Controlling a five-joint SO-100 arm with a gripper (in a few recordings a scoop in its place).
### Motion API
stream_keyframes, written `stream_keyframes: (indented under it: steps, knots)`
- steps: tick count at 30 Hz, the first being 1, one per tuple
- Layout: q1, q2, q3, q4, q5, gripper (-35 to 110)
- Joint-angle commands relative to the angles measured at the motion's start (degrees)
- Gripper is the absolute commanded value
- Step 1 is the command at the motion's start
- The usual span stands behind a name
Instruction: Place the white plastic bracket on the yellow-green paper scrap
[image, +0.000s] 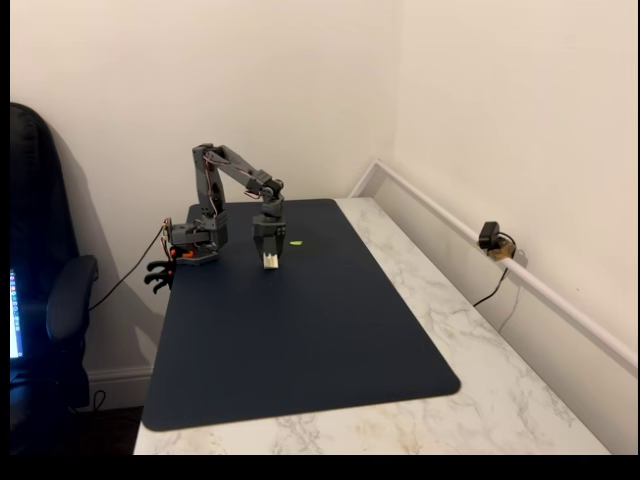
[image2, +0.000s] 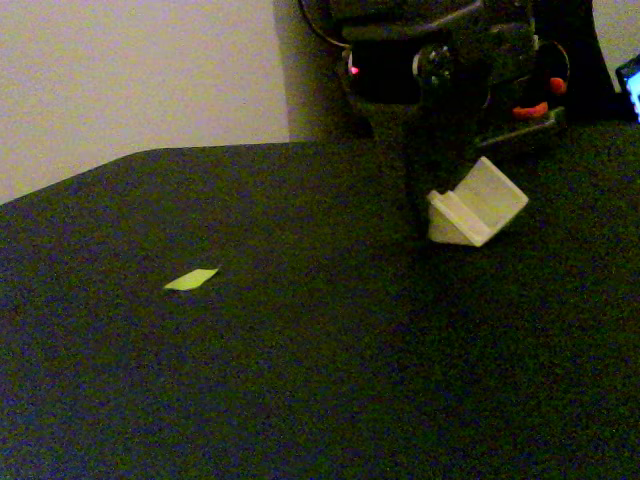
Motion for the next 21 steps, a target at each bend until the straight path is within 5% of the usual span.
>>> stream_keyframes:
  steps: [1,10,21]
  knots:
    - [-0.97,4.04,-0.44,1.41,0.88,4]
    - [-1.58,9.05,1.49,1.49,3.52,13]
    - [-0.97,15.12,2.55,3.34,5.19,0]
